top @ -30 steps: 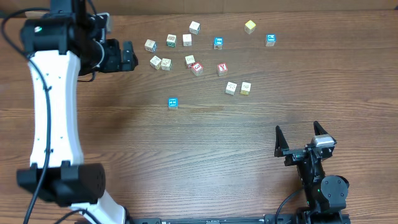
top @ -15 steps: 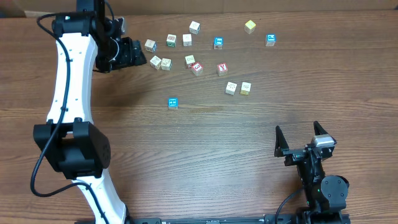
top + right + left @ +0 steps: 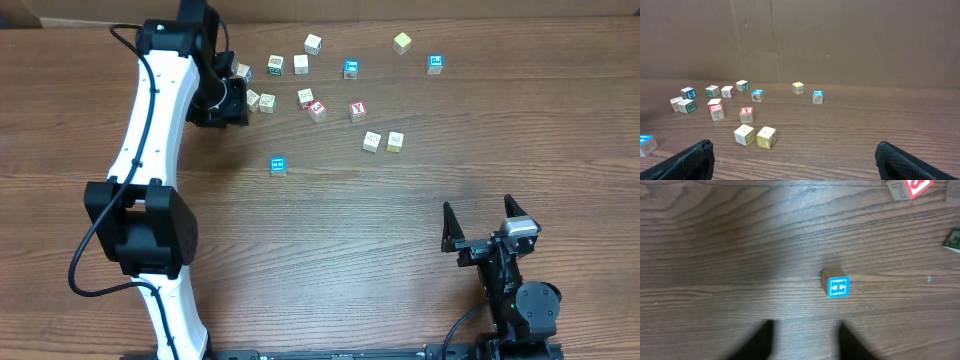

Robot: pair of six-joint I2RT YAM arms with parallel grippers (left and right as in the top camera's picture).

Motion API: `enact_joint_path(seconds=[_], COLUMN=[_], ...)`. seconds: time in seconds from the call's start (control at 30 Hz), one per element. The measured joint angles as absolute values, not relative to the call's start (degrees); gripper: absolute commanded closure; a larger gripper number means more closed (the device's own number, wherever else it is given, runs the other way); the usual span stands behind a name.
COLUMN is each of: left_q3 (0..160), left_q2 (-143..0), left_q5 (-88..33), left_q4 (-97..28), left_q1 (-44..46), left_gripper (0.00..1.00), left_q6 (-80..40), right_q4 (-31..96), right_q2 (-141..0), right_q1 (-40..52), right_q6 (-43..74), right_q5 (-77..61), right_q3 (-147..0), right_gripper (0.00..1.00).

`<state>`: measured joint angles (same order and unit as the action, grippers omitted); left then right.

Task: Form a tower
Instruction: 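Reach the left gripper to the blue-faced block and grasp it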

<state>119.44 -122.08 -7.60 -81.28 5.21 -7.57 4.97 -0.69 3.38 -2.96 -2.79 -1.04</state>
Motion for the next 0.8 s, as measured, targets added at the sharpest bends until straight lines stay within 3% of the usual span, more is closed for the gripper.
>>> enact_joint_path(seconds=[0.03, 0.07, 0.2, 0.33, 0.43, 0.57, 0.63, 0.8], left_q3=[119.4, 119.4, 119.4, 118.5, 114.8, 109.8, 108.6, 103.9], left_q2=[-122.1, -122.1, -122.1, -122.1, -122.1, -122.1, -122.1, -122.1], left_q5=[-7.2, -6.7, -5.4, -4.9, -4.8, -3.6, -3.3, -3.0], left_q4=[-81.3, -81.3, -82.6, -83.9, -82.5, -79.3, -77.5, -71.9], left_q1=[5.4, 5.6, 6.0, 7.1, 8.8, 11.9, 13.0, 14.7], left_gripper=[0.01, 0.04, 0.44, 0.5, 0.43, 0.44, 0.36, 0.31], left_q6=[-7.9, -8.3, -9.7, -10.5, -11.0, -12.1, -13.7, -16.3], right_q4=[5.0, 5.0, 5.0, 5.0, 5.0, 5.0, 5.0, 5.0], right_q2=[-0.7, -0.7, -0.7, -0.7, -0.7, -0.7, -0.7, -0.7], right_q1=[3.4, 3.4, 3.4, 3.4, 3.4, 3.4, 3.4, 3.4], right_q6=[-3.0, -3.0, -3.0, -3.0, -3.0, -3.0, -3.0, -3.0], right_q5=[-2.8, -2.8, -2.8, -2.8, -2.8, -2.8, -2.8, -2.8], right_q3=[-1.0, -1.0, -1.0, -1.0, -1.0, -1.0, -1.0, -1.0], right_gripper=[0.0, 0.0, 0.0, 0.0, 0.0, 0.0, 0.0, 0.0])
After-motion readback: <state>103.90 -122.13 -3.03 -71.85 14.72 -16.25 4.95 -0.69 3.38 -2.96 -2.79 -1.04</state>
